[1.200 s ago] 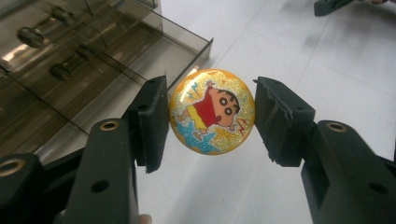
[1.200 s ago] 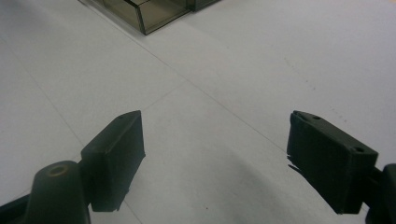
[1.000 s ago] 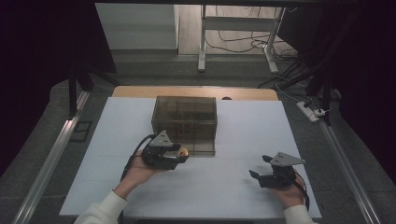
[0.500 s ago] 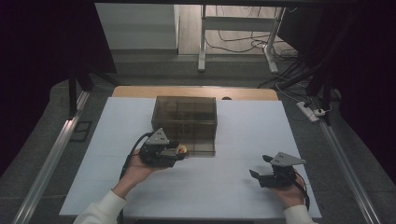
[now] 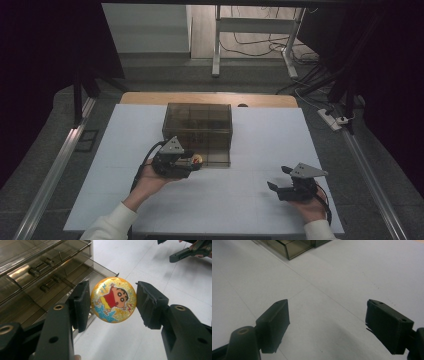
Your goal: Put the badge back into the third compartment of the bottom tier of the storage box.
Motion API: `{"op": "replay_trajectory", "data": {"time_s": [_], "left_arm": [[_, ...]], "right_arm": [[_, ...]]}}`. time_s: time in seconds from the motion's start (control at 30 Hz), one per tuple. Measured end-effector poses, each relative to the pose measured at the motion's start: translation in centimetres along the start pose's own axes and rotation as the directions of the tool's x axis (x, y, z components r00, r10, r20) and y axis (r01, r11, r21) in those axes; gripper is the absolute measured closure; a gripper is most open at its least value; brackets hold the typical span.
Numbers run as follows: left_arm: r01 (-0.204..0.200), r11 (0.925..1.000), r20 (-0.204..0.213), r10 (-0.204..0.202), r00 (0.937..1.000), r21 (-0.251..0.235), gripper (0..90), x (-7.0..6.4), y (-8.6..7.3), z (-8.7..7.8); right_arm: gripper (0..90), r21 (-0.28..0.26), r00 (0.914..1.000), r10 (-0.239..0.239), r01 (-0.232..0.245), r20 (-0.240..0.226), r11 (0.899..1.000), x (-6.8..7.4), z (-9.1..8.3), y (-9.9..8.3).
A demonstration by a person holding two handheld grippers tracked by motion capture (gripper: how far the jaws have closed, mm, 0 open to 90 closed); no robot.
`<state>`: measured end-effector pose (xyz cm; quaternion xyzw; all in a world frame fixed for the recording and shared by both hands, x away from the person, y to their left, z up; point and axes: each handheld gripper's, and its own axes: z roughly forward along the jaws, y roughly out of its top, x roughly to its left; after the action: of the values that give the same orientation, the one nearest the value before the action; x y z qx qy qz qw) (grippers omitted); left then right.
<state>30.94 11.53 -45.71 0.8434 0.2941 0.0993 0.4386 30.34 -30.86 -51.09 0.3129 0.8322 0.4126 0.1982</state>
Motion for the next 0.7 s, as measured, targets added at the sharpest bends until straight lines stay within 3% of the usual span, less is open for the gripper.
{"op": "replay_trajectory", "data": {"time_s": [0.7], "left_arm": [[-0.004,1.0,-0.028,0.005,0.9996,0.005,46.2,0.8,1.6,1.6]], "right_arm": [[19.0,-0.007,0.9999,0.009,-0.009,0.005,1.0,-0.1,-0.2,-0.1]]}}
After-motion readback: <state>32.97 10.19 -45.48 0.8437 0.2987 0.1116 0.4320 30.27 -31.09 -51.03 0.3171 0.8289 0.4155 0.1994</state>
